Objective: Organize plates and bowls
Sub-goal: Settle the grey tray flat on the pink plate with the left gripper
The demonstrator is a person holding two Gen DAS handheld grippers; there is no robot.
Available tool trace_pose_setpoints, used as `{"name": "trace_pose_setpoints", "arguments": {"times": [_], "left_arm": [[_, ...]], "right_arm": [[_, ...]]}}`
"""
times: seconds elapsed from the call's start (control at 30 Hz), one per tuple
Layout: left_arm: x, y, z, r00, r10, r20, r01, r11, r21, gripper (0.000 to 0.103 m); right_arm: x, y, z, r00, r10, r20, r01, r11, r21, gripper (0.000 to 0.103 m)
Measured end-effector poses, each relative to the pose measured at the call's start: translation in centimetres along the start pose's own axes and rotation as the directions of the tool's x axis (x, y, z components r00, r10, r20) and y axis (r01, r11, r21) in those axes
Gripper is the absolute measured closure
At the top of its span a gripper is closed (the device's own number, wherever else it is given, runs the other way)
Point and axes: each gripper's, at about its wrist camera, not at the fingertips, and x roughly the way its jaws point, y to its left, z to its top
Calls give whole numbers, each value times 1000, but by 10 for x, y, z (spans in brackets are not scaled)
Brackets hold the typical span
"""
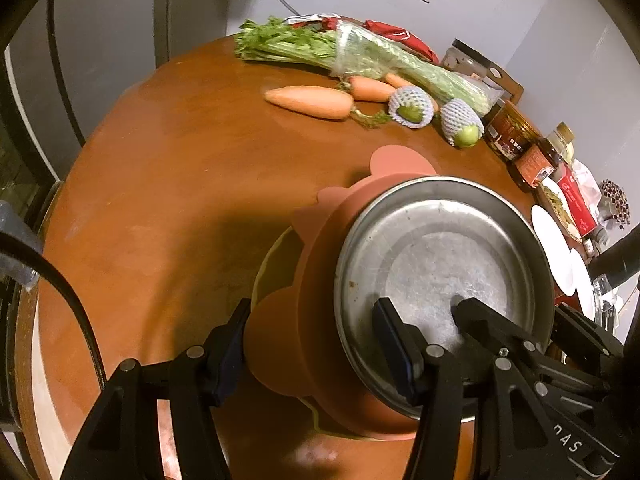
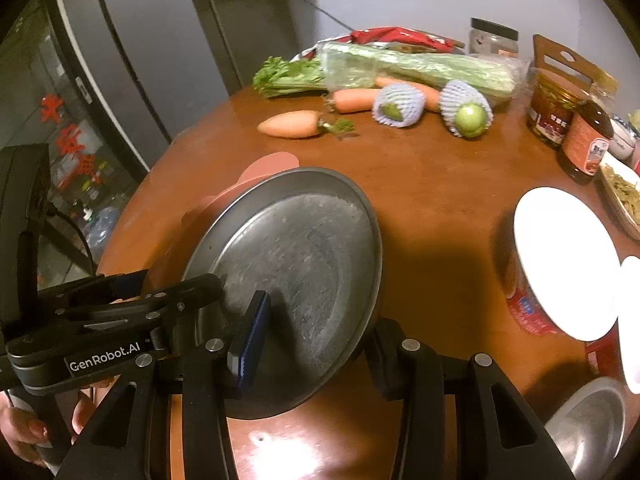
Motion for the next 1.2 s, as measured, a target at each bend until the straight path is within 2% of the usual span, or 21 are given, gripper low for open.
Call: {"name": "trace_pose_setpoints", "arguments": {"times": [0.33,0.57,1.03,1.2], "left_arm": [[5,-5,5,1000,2,2,-2,1000,10,43],[0,6,5,998,53,20,-53,999,-6,43],[-26,7,-6,995,68,68,-68,998,6,43],[-40,-1,-10,992,85,95,-89,996,31,43]], "right_arm": [[0,-14,5,1000,-22,-3,22,999,38,57],[-23,-12,2,994,-82,74,80,996,33,57],[-25,9,-7,996,-72,59,74,997,-35,57],[-31,7,-6,995,-73,74,75,997,-20,57]]}}
